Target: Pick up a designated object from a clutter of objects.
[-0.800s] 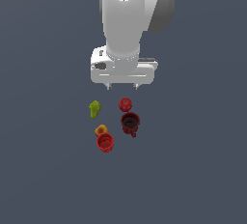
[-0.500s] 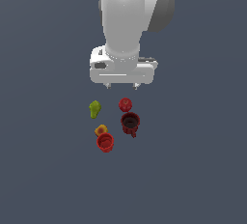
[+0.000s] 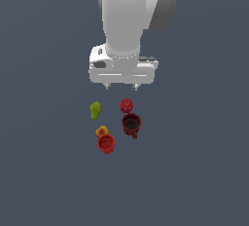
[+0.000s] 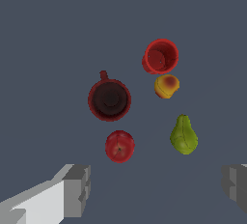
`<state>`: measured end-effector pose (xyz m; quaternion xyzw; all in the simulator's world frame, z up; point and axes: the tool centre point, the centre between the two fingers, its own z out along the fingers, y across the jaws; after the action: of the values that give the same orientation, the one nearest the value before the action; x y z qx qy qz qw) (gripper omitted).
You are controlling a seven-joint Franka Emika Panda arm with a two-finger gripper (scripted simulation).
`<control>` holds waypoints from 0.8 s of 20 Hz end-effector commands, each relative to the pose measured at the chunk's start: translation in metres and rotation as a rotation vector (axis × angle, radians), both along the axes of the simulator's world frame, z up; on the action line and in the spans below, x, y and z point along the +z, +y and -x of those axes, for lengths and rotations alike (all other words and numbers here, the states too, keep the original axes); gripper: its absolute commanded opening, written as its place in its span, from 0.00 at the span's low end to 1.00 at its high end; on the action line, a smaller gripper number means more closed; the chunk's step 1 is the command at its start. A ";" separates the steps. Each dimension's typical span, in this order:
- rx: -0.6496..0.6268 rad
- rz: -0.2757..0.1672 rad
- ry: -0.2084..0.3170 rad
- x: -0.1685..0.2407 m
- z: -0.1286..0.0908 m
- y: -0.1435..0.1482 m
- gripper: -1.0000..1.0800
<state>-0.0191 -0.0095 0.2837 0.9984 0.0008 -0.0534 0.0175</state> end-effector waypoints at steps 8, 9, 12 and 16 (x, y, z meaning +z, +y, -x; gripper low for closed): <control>0.043 -0.019 -0.011 -0.028 0.001 -0.019 0.96; 0.050 -0.022 -0.013 -0.033 0.001 -0.023 0.96; 0.077 -0.032 -0.021 -0.050 0.003 -0.035 0.96; 0.119 -0.046 -0.036 -0.078 0.009 -0.055 0.96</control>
<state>-0.0254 -0.0565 0.2167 0.9979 0.0531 -0.0374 -0.0002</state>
